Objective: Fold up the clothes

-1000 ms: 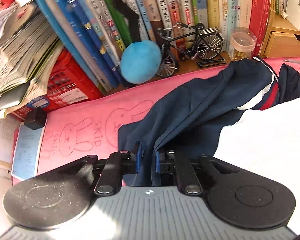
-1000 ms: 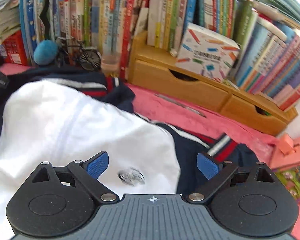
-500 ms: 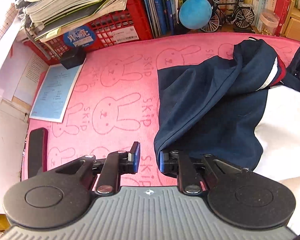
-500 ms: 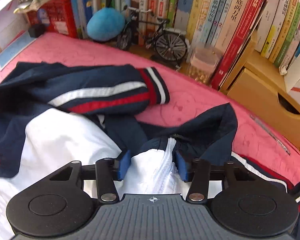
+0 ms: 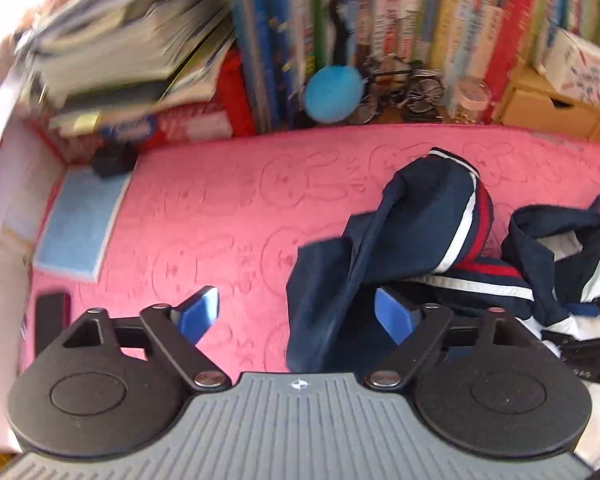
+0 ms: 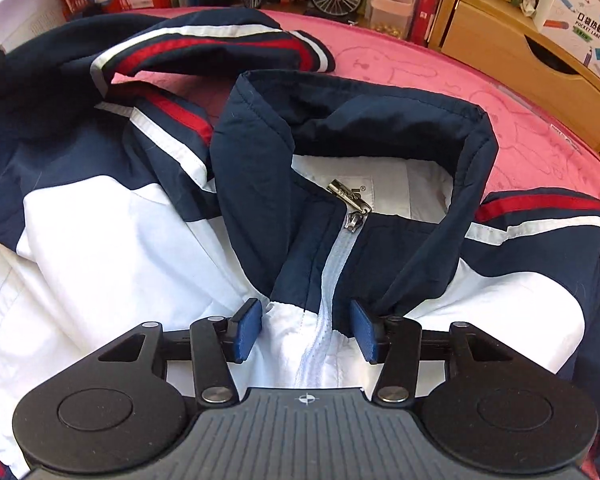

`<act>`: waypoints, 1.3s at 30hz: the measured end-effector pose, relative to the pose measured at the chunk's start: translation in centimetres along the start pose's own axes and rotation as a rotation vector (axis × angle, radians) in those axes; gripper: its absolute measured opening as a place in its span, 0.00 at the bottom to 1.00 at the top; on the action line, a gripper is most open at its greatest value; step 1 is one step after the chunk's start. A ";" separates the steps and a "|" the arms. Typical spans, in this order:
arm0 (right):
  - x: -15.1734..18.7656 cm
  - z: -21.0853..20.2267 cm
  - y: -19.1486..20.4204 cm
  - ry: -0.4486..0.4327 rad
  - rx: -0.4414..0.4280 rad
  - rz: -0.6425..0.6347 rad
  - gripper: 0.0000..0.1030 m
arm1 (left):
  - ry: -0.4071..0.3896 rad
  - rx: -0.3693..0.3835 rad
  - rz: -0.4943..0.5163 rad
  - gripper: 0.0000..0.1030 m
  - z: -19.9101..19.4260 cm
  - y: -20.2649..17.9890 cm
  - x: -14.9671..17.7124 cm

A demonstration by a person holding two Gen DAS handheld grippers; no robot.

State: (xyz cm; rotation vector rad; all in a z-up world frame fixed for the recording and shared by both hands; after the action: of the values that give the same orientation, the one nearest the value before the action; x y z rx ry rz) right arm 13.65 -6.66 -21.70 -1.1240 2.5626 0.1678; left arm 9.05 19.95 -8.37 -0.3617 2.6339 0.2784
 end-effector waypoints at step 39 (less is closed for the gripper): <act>-0.3 -5.8 -5.1 -0.155 -0.093 0.117 0.79 | 0.239 -0.388 -0.379 0.74 2.4 12.2 9.1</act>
State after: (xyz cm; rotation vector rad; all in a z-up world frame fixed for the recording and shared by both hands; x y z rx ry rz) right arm 16.07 -11.25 -16.00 -0.9535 2.5043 0.3910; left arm -1.42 30.19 -13.13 -1.0656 2.6563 0.6535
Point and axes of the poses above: each gripper's, at about its wrist camera, not at the fingertips, and z roughly the way its jaws point, y to its left, x to its underside, the point moved 5 cm from there along z, roughly the way its jaws point, and after that the axes turned 4 degrees about -z, right-handed, at the moved point
